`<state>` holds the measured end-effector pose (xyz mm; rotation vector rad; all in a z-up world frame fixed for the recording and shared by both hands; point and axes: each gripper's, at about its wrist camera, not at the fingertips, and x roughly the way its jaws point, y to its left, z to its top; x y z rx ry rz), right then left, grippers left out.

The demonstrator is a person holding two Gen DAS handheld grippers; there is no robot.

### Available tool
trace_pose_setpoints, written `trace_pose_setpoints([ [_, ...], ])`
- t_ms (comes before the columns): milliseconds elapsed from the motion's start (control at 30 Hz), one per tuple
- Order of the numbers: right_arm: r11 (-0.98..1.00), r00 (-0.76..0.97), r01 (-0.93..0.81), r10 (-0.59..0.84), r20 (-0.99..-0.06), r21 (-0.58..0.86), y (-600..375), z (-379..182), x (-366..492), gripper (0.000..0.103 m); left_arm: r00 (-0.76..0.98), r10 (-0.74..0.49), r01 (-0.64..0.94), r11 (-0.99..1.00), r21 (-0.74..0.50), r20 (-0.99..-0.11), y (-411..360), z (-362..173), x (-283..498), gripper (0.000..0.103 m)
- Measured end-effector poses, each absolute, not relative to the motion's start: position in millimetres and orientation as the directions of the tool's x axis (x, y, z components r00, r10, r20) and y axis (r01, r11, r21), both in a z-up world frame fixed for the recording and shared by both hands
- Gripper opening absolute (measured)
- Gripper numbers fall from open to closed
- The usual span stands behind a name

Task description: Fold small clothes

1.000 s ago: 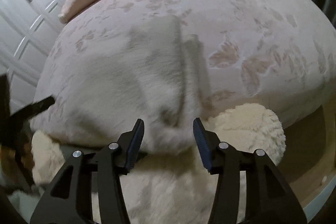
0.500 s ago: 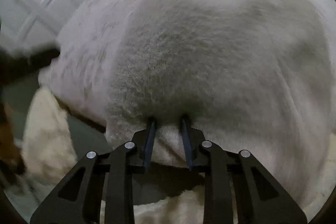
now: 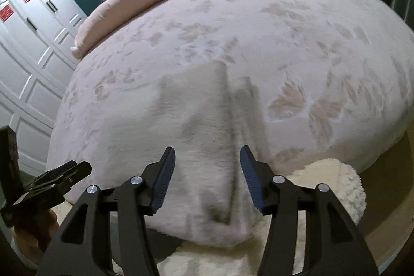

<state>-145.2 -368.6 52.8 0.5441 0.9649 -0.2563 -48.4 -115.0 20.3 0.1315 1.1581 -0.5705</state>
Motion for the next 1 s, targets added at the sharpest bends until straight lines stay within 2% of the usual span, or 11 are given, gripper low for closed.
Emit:
trace_pose_setpoints([
  [233,0.859,0.492,0.433,0.027,-0.87,0.272,-349.6,12.0,-123.7,0.051,0.243,-0.289,0.493,0.859,-0.139,-0.926,-143.4,-0.8,-51.9,0.081],
  [267,0.873,0.49,0.419,0.015,-0.871,0.251,-347.2,12.1,-123.0,0.047,0.242,-0.278,0.492,0.861,-0.129,-0.93,-145.4,-3.3,-51.9,0.081],
  [300,0.891,0.496,0.395,-0.002,-0.868,0.223,-343.7,13.8,-119.7,0.028,0.239,-0.266,0.491,0.863,-0.12,-0.934,-147.5,-6.5,-51.6,0.081],
  [333,0.903,0.5,0.376,-0.009,-0.866,0.207,-341.3,16.1,-116.3,0.016,0.238,-0.258,0.489,0.865,-0.114,-0.936,-148.6,-8.4,-51.5,0.081],
  [400,0.901,0.537,0.358,0.015,-0.844,0.244,-345.2,27.4,-115.0,0.011,0.249,-0.242,0.49,0.867,-0.094,-0.938,-151.8,-10.3,-51.8,0.081],
  [533,0.883,0.64,0.35,0.018,-0.768,0.313,-356.3,59.1,-125.5,0.01,0.264,-0.227,0.494,0.867,-0.071,-0.938,-157.0,-11.6,-52.5,0.083],
  [667,0.872,0.479,0.417,0.031,-0.877,0.258,-365.8,-3.4,-113.2,0.01,0.264,-0.213,0.488,0.871,-0.06,-0.941,-161.6,-16.2,-51.6,0.086],
  [867,0.799,0.577,0.442,0.095,-0.811,0.408,-377.7,23.9,-128.6,0.012,0.274,-0.196,0.489,0.871,-0.04,-0.942,-163.3,-19.0,-52.6,0.086],
  [933,0.809,0.592,0.438,0.069,-0.803,0.393,-377.3,33.6,-131.5,0.015,0.27,-0.194,0.479,0.877,-0.043,-0.943,-163.9,-20.5,-52.2,0.087],
  [967,0.813,0.592,0.435,0.065,-0.803,0.387,-378.6,35.0,-130.5,0.021,0.271,-0.192,0.478,0.877,-0.041,-0.943,-164.9,-20.9,-52.5,0.087],
  [1000,0.809,0.595,0.441,0.061,-0.801,0.388,-382.3,35.9,-127.9,0.037,0.274,-0.189,0.477,0.878,-0.038,-0.943,-165.6,-20.8,-52.8,0.087],
])
